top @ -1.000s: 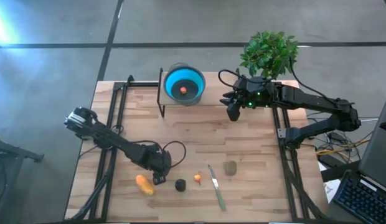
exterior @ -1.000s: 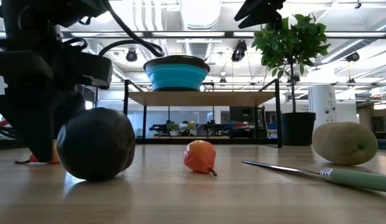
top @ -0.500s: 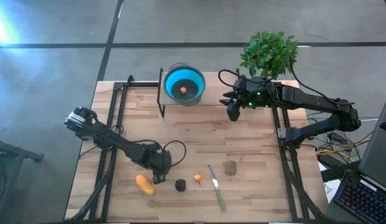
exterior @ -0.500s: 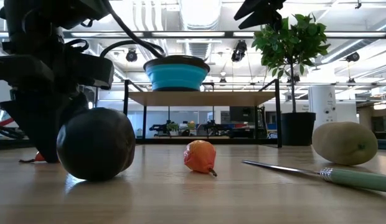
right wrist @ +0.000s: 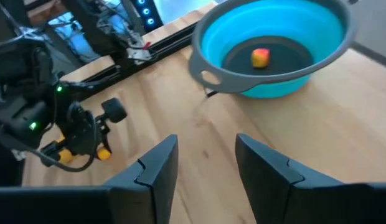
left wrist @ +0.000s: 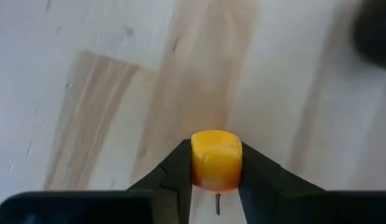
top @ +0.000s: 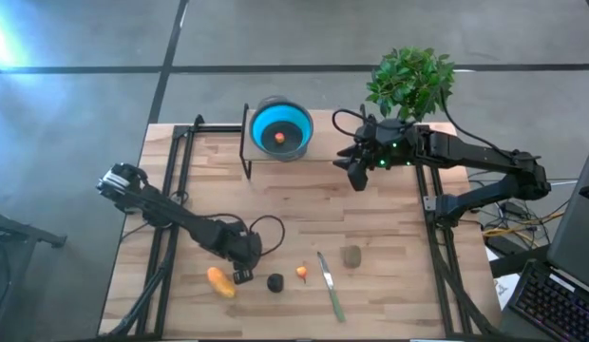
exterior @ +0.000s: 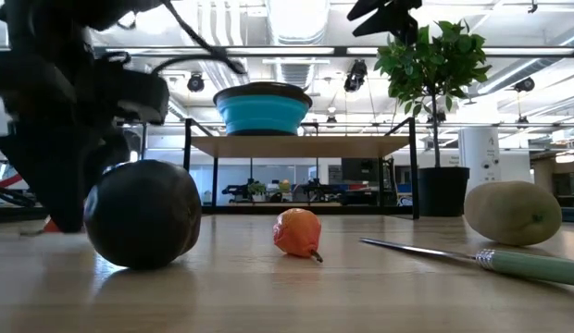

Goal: Pick & Place Fruit
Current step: Put the left orange pear into the blue strainer bowl

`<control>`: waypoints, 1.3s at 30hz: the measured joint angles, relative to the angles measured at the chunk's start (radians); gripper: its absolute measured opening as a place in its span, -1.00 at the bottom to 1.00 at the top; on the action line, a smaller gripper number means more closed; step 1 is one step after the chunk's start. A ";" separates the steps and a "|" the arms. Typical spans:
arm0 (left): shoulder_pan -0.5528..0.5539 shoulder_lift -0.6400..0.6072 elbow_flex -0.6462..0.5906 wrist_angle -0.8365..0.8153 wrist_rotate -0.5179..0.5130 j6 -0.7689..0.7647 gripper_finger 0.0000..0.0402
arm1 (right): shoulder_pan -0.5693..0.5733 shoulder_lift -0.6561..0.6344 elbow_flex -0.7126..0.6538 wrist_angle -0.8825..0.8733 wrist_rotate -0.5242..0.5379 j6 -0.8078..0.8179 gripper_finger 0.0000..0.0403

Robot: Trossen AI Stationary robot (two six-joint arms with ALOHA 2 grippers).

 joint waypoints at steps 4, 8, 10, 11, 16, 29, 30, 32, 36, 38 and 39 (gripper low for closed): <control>0.001 -0.030 0.007 -0.001 -0.007 0.000 -0.51 | 0.034 0.000 0.000 0.000 0.000 0.013 -0.33; 0.002 -0.075 0.008 0.001 -0.030 0.001 -0.51 | 0.074 0.000 -0.001 0.000 0.000 0.017 -0.42; 0.002 -0.097 0.008 0.001 -0.057 0.001 -0.51 | 0.094 0.000 -0.001 0.000 0.000 0.035 -0.46; 0.003 -0.109 0.008 0.002 -0.072 0.001 -0.51 | 0.104 0.000 -0.001 0.000 0.000 0.044 -0.48; 0.006 -0.175 0.008 0.024 -0.151 0.002 -0.49 | 0.151 0.000 -0.001 0.000 0.000 0.077 -0.57; 0.067 -0.338 0.009 0.037 -0.352 0.044 -0.49 | 0.222 0.000 -0.010 -0.001 0.003 0.086 -0.78; 0.075 -0.350 0.009 0.039 -0.360 0.050 -0.49 | 0.226 0.000 -0.012 -0.004 0.003 0.092 -0.78; 0.093 -0.374 0.009 0.047 -0.365 0.068 -0.49 | 0.229 0.001 -0.015 -0.009 0.003 0.115 -0.78; 0.134 -0.412 0.009 0.071 -0.365 0.112 -0.48 | 0.234 0.009 -0.020 -0.034 0.003 0.156 -0.75; 0.158 -0.427 0.009 0.093 -0.364 0.149 -0.49 | 0.239 0.014 -0.022 -0.044 0.003 0.185 -0.73; 0.171 -0.432 0.009 0.100 -0.364 0.170 -0.49 | 0.239 0.015 -0.027 -0.049 0.003 0.196 -0.72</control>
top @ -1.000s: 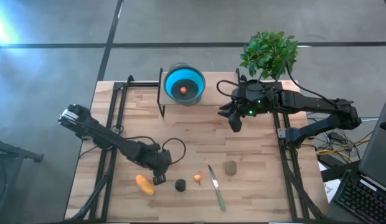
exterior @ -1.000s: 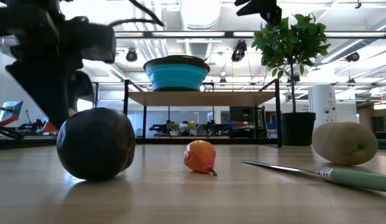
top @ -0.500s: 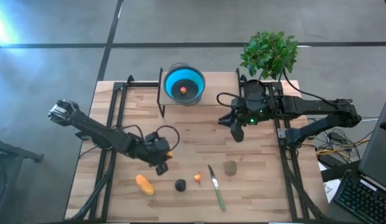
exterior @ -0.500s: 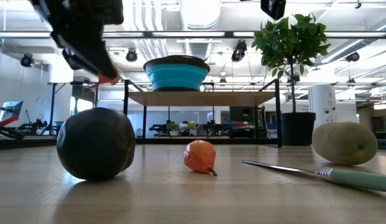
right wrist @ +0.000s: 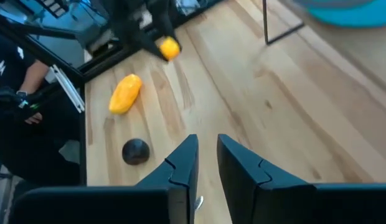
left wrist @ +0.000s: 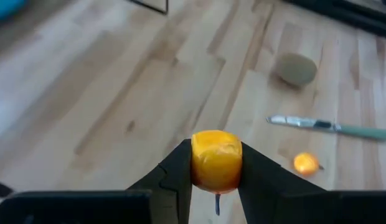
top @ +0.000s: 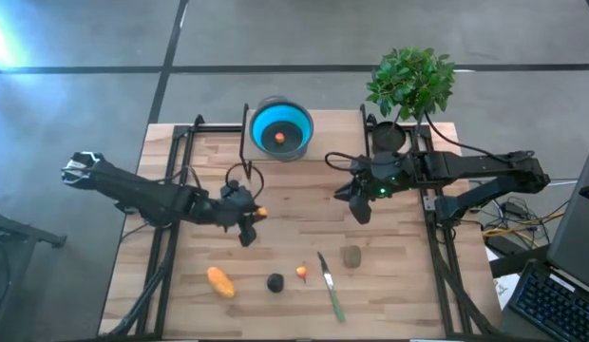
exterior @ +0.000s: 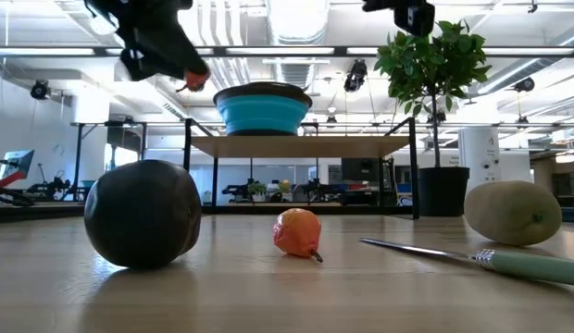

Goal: Pick & Place Fruit
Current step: Put the left orange pear into the blue strainer bowl

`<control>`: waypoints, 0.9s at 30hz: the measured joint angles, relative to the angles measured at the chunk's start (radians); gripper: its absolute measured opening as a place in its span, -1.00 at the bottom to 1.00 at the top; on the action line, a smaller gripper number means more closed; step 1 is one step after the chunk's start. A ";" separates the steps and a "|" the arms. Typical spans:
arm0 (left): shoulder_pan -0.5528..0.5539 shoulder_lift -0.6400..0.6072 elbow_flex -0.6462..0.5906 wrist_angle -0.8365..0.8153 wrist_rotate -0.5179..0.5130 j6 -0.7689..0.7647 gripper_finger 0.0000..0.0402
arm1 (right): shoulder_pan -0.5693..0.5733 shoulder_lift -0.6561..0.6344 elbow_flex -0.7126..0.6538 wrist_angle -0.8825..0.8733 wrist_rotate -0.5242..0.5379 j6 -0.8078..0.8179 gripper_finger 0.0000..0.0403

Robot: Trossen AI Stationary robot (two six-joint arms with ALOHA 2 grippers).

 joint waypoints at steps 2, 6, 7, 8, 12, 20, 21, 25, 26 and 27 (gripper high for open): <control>0.028 -0.005 0.000 0.022 0.000 0.040 -0.49 | 0.006 0.000 -0.012 -0.005 0.001 0.020 -0.70; 0.088 -0.013 0.000 0.053 0.019 0.088 -0.48 | 0.009 0.000 -0.041 -0.004 0.001 0.061 -0.67; 0.102 -0.013 0.000 0.057 0.027 0.097 -0.48 | 0.010 0.000 -0.048 -0.004 0.001 0.067 -0.66; 0.116 -0.014 0.000 0.061 0.041 0.108 -0.49 | 0.011 -0.001 -0.056 -0.001 0.002 0.077 -0.65; 0.155 -0.014 0.000 0.126 0.111 0.166 -0.50 | 0.013 -0.002 -0.093 -0.004 0.002 0.124 -0.62; 0.211 -0.014 0.000 0.203 0.127 0.243 -0.49 | 0.017 -0.002 -0.154 0.011 0.004 0.184 -0.66; 0.219 -0.014 0.000 0.213 0.127 0.247 -0.49 | 0.019 -0.002 -0.158 0.011 0.003 0.187 -0.68; 0.251 -0.014 0.000 0.222 0.136 0.266 -0.47 | 0.030 -0.002 -0.175 0.041 0.003 0.192 -0.74; 0.258 -0.014 0.000 0.223 0.144 0.267 -0.47 | 0.033 -0.002 -0.179 0.051 0.002 0.193 -0.76; 0.266 -0.014 0.000 0.226 0.155 0.268 -0.48 | 0.033 -0.002 -0.184 0.059 0.001 0.197 -0.77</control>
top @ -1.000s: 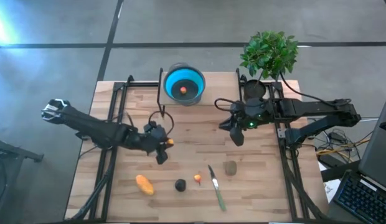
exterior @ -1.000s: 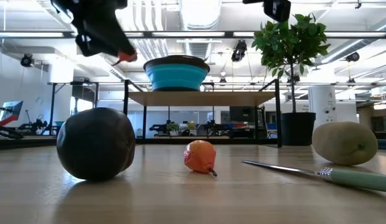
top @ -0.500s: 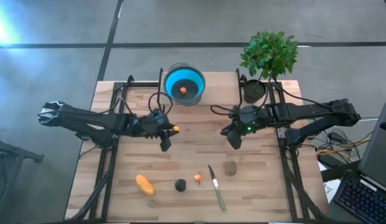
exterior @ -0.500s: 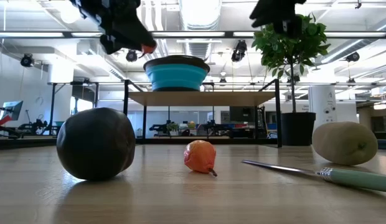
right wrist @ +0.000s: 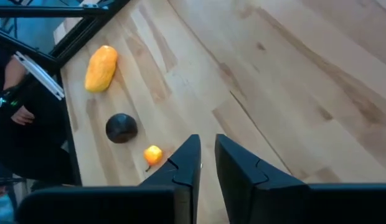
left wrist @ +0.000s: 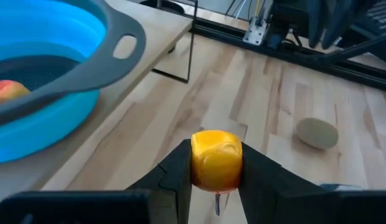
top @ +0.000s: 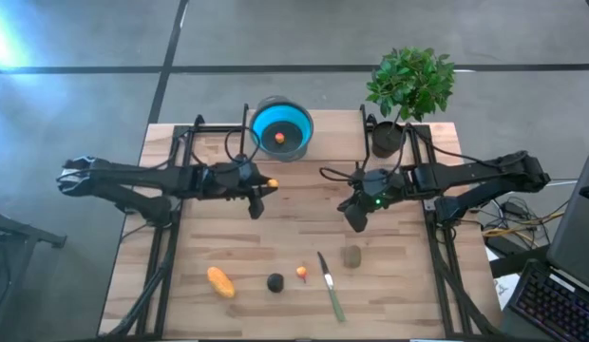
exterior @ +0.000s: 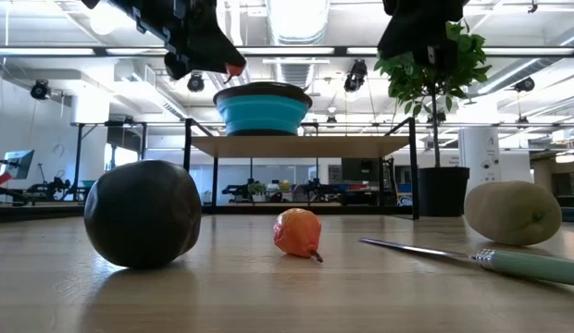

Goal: Pick & Place Fruit
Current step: Put the left orange pear into the blue strainer bowl

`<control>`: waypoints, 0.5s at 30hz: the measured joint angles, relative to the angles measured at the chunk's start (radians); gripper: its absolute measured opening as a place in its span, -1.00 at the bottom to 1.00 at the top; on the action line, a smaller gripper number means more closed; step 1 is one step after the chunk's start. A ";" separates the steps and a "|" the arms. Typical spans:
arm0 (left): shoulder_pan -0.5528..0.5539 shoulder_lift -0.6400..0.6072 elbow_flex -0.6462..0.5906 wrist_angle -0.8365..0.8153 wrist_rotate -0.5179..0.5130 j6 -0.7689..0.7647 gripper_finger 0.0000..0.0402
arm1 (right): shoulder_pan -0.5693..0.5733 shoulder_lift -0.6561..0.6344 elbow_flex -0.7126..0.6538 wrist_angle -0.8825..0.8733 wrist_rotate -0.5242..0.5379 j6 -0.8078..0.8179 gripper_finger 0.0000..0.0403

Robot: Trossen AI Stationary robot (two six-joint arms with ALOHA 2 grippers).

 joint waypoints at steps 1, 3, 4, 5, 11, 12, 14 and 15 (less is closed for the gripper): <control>0.007 0.000 0.000 0.008 0.010 0.005 -0.48 | 0.002 0.000 -0.003 0.003 -0.001 0.007 -0.78; 0.020 0.000 0.000 0.029 0.031 0.026 -0.49 | 0.004 0.000 -0.007 0.006 0.000 0.019 -0.78; 0.026 0.000 0.000 0.044 0.043 0.034 -0.50 | 0.005 0.000 -0.009 0.011 0.000 0.026 -0.78; 0.031 0.000 0.000 0.058 0.048 0.042 -0.50 | 0.006 0.000 -0.011 0.017 0.000 0.033 -0.77; 0.064 0.000 0.031 0.064 0.064 0.075 -0.47 | 0.006 0.000 -0.014 0.019 0.001 0.038 -0.70; 0.068 0.000 0.045 0.064 0.067 0.090 -0.48 | 0.006 0.000 -0.013 0.019 0.001 0.038 -0.69; 0.077 0.000 0.072 0.064 0.070 0.116 -0.49 | 0.006 0.000 -0.012 0.019 0.001 0.037 -0.67; 0.084 0.000 0.087 0.063 0.070 0.128 -0.49 | 0.006 0.000 -0.011 0.019 0.002 0.037 -0.66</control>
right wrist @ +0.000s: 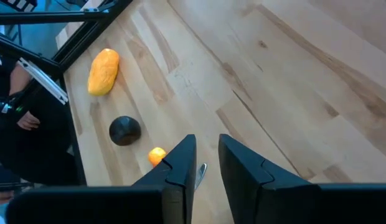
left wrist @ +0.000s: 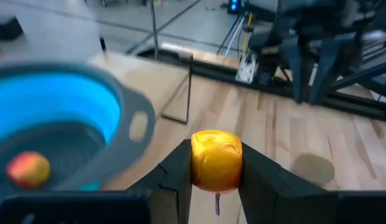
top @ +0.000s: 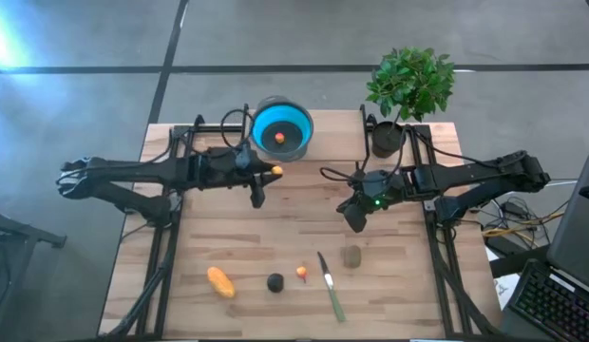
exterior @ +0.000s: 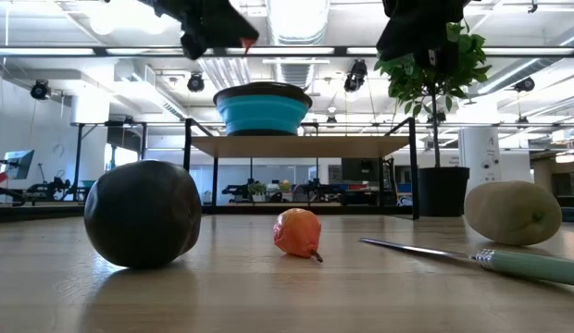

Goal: Pick & Place Fruit
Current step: Put the left orange pear into the blue strainer bowl

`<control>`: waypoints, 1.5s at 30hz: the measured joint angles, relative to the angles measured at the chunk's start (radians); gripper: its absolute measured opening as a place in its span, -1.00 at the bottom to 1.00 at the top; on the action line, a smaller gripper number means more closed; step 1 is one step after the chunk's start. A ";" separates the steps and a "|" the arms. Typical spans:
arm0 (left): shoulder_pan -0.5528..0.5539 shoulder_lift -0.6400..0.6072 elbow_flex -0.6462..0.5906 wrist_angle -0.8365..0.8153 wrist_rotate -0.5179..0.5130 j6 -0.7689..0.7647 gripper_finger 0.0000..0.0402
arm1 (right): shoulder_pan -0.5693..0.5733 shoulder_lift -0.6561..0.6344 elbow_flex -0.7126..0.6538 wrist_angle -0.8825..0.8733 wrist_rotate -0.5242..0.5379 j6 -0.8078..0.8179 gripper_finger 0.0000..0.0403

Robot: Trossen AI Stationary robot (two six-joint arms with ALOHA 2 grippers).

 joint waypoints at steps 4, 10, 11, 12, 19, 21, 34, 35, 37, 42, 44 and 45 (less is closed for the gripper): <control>0.040 0.000 0.055 -0.015 -0.003 0.045 -0.47 | 0.000 0.000 0.001 0.000 0.000 -0.001 -0.63; 0.143 0.000 0.109 -0.060 -0.004 0.056 -0.48 | 0.000 0.000 0.001 0.000 0.000 -0.011 -0.61; 0.162 0.000 0.113 -0.065 -0.005 0.056 -0.48 | 0.000 0.000 0.001 0.000 0.000 -0.017 -0.62; 0.181 0.000 0.114 -0.067 -0.005 0.056 -0.48 | 0.000 0.000 0.001 0.000 0.000 -0.024 -0.63; 0.302 0.001 0.103 -0.076 -0.003 0.050 -0.47 | -0.001 0.000 0.001 0.000 0.001 -0.054 -0.76; 0.325 0.015 0.102 -0.070 -0.004 0.047 -0.48 | -0.001 0.000 0.001 0.000 0.001 -0.055 -0.78; 0.386 0.193 0.110 -0.021 -0.012 -0.014 -0.45 | -0.001 0.000 0.000 0.000 0.003 -0.115 -0.68; 0.386 0.203 0.111 -0.022 -0.012 -0.014 -0.45 | -0.001 0.000 0.000 0.000 0.003 -0.117 -0.66; 0.386 0.219 0.114 -0.019 -0.012 -0.015 -0.43 | -0.001 0.000 0.000 0.000 0.003 -0.126 -0.64; 0.386 0.231 0.115 -0.019 -0.011 -0.015 -0.40 | -0.001 0.000 0.000 0.000 0.003 -0.134 -0.59; 0.387 0.230 0.115 -0.019 -0.011 -0.015 -0.40 | -0.001 0.000 0.000 0.000 0.004 -0.134 -0.58; 0.386 0.230 0.115 -0.021 -0.012 -0.015 -0.40 | -0.001 0.000 0.000 0.000 0.004 -0.134 -0.57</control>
